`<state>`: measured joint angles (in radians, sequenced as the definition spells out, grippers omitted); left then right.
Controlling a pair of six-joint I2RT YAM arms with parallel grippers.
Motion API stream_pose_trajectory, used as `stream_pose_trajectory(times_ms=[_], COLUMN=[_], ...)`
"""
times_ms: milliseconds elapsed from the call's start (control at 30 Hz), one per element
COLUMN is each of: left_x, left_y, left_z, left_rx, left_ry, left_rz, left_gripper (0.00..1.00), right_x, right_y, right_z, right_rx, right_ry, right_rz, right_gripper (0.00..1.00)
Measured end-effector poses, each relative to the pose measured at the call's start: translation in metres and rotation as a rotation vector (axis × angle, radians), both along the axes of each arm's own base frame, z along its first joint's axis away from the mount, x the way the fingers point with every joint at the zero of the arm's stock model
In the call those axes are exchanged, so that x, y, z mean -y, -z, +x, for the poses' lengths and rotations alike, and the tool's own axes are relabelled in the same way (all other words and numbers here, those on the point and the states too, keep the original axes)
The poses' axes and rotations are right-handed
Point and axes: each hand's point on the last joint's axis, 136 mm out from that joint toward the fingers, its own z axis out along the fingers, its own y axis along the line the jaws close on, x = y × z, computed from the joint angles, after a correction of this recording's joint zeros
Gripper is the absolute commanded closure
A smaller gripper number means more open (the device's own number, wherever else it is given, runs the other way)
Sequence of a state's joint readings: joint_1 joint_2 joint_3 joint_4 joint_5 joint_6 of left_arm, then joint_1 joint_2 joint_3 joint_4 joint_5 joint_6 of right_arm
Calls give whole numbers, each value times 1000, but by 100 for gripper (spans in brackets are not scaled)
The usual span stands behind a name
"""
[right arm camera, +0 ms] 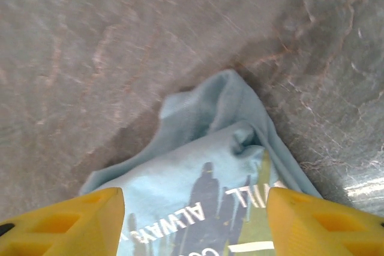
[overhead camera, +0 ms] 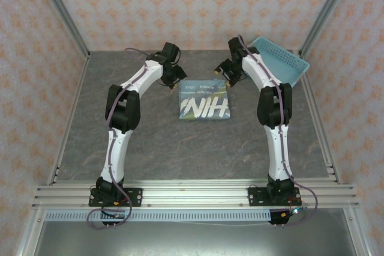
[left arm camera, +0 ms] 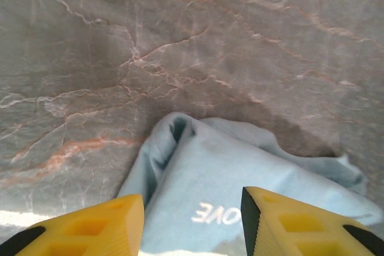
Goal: Fold and stack the t-shirts
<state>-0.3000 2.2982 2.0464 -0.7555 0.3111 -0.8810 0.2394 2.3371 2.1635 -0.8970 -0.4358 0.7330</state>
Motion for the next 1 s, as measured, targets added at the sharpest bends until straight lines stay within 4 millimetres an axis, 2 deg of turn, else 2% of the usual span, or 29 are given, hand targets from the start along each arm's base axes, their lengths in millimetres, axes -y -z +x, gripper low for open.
stream_pose_trajectory(times_ms=[100,133,200,267,333,467,567,633,733,867,1000], left_x=[-2,1,9,22,32,35,42,59,95,133,145], left_y=[-33,-47,-65,-73,-62,-10,10,10,0,-6,17], left_z=[-31,-49,-80,-110,-133,-164,-178,-183,-185,-188,-184], left_rx=[44,58,84,99,77,-52,-100,-94,-47,-27,-64], left_ry=[-2,1,8,16,22,-26,-77,-100,-146,-269,-407], left_rz=[14,8,-14,-56,-94,-111,-135,-172,-260,-401,-450], left_gripper=[46,42,39,38,38,37,31,26,25,28,28], right_x=[9,13,21,29,36,47,52,54,56,57,56], right_y=[-24,-32,-45,-56,-63,-65,-58,-50,-38,-33,-35], right_z=[-12,-21,-45,-75,-103,-154,-182,-197,-215,-223,-223], right_rx=[45,54,70,84,105,139,139,129,102,88,96], right_ry=[-11,-11,-11,-7,-6,-5,-9,-8,-8,-9,-15], right_rz=[-31,-43,-53,-55,-49,-32,-21,-13,-3,3,6], right_gripper=[36,36,36,36,36,35,35,35,36,36,36])
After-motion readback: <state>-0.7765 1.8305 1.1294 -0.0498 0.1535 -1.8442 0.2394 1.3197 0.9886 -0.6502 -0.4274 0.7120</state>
